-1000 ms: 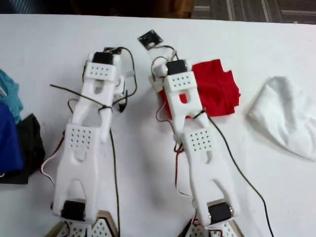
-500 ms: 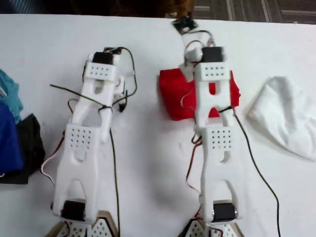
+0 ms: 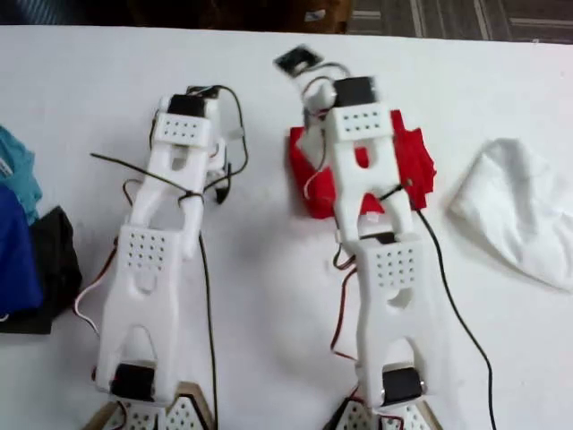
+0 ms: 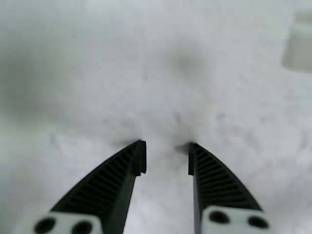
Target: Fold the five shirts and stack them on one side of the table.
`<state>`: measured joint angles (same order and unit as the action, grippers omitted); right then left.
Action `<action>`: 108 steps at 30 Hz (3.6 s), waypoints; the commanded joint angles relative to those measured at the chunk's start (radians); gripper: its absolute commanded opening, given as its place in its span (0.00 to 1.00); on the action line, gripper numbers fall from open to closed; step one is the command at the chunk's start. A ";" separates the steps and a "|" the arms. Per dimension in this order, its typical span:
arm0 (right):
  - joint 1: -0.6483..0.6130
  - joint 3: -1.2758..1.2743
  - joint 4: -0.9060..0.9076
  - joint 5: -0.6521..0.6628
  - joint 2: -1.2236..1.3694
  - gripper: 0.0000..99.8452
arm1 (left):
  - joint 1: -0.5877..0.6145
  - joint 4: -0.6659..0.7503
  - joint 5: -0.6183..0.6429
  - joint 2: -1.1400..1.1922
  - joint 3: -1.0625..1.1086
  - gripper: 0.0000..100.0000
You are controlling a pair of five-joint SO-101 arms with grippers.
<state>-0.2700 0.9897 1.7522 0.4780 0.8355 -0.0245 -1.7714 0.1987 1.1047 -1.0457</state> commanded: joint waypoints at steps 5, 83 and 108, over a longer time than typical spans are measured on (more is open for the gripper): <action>-0.065 -0.218 -0.044 -0.034 -0.065 0.02 | -0.020 -0.009 0.032 0.005 -0.007 0.20; 0.417 0.264 0.008 0.117 0.104 0.02 | -0.028 0.000 0.083 0.005 -0.013 0.20; 0.473 0.261 0.010 0.130 0.182 0.22 | -0.028 0.000 0.083 0.005 -0.015 0.20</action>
<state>0.2102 1.2137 1.7384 0.6022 1.0319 -0.0230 -1.7714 0.2739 1.1047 -1.0457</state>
